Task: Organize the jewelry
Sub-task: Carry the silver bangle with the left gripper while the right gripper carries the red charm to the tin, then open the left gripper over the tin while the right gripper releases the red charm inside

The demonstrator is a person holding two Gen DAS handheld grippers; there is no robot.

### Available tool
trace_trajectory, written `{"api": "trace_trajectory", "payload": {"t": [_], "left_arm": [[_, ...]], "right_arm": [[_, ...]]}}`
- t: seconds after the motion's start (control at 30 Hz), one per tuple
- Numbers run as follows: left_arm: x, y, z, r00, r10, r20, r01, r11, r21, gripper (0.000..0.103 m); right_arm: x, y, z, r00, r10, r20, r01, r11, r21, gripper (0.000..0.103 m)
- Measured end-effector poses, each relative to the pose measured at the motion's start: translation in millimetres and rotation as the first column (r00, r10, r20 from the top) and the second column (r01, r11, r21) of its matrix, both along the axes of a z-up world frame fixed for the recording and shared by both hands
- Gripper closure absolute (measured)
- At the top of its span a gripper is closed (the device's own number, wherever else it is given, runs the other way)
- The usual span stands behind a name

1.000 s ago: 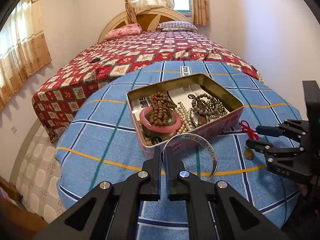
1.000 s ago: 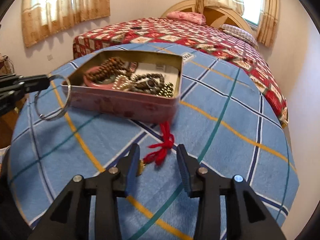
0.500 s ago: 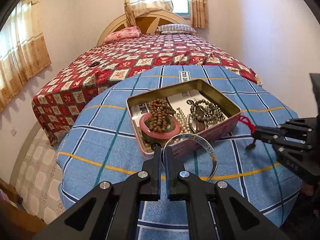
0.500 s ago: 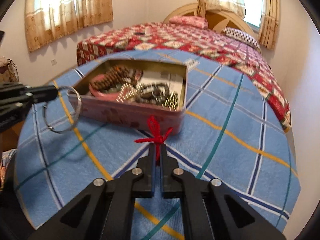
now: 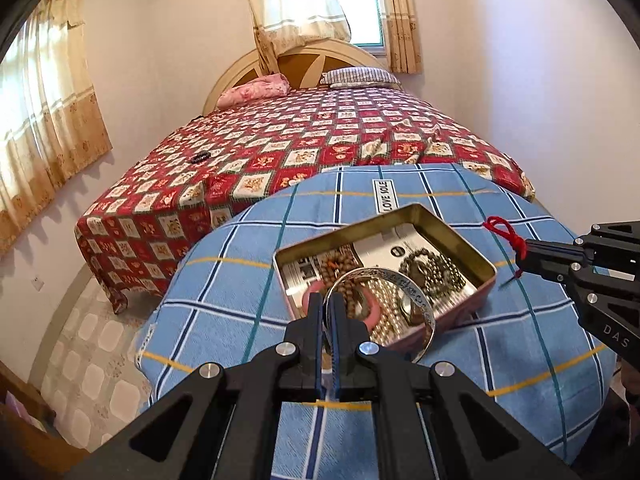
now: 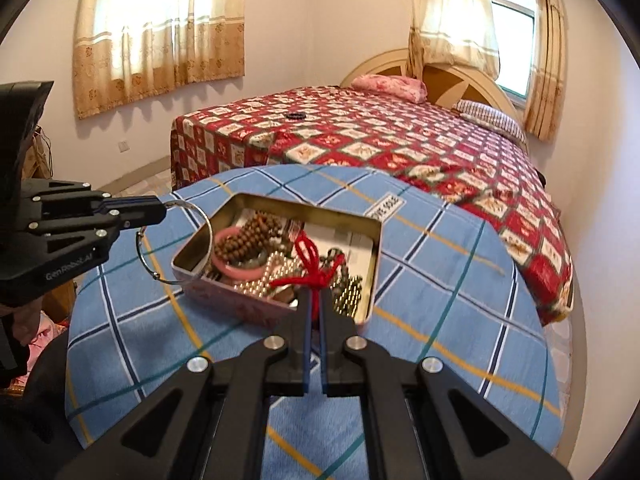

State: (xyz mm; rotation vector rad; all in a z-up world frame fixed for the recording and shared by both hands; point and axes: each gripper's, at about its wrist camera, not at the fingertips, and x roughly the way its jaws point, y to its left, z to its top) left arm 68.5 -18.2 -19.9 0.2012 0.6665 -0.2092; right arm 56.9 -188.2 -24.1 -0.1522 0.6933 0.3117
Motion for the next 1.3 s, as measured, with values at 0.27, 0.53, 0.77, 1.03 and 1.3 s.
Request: {"api": "trace_trajectory", "payload": {"t": [0.27,0.53,0.77,1.03,1.3], "left_arm": [[21.3,-1.8,5.7,1.0,0.006,0.012,-0.006,1.0,0.009,0.101],[40.8,-2.6,2.1,1.0,0.017,0.007,-0.017,0.999,0.027,0.101],[53.2,-3.6,-7.3,1.0,0.026,-0.012,-0.025,0.999,0.034,0.101],[64.6,-4.6,-21.2,0.998,0.036,-0.044,-0.034,0.999,0.033,0.101],[69.5,-6.8,-25.2,0.998,0.033,-0.052,-0.031,0.999,0.036,0.1]], "right_arm": [[21.7,6.3,8.7,1.0,0.011,0.025,-0.012,1.0,0.002,0.099],[40.2,15.8,11.1,0.999,0.02,0.044,-0.02,1.0,-0.003,0.099],[53.2,20.7,3.9,0.999,0.019,0.035,-0.019,1.0,-0.006,0.099],[66.0,19.1,-8.4,1.0,0.003,0.01,-0.003,1.0,-0.013,0.099],[72.8,17.7,-17.5,1.0,-0.009,-0.007,0.009,1.0,-0.027,0.099]]}}
